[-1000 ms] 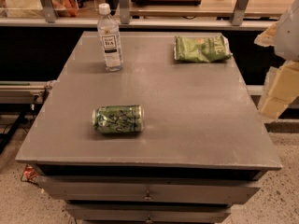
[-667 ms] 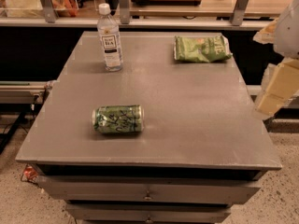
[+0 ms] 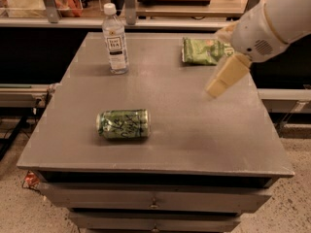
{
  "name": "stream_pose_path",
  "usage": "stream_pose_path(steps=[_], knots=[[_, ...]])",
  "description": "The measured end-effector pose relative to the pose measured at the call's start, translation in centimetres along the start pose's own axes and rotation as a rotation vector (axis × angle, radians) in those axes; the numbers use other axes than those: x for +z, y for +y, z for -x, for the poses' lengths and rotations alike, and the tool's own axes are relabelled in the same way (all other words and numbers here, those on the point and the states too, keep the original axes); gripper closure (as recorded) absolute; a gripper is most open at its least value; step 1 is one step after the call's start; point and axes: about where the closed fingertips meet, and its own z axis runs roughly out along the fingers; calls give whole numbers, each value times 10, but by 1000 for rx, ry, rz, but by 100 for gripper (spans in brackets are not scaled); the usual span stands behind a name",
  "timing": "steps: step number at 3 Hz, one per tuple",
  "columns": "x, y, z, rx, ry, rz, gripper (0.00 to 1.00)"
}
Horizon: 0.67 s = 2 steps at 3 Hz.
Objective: Knock blue plastic bottle over
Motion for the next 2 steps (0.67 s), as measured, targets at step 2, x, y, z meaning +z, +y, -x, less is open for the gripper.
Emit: stream_pose_path(steps=[2], knots=[[51,-28,57,0,-198,16,0]])
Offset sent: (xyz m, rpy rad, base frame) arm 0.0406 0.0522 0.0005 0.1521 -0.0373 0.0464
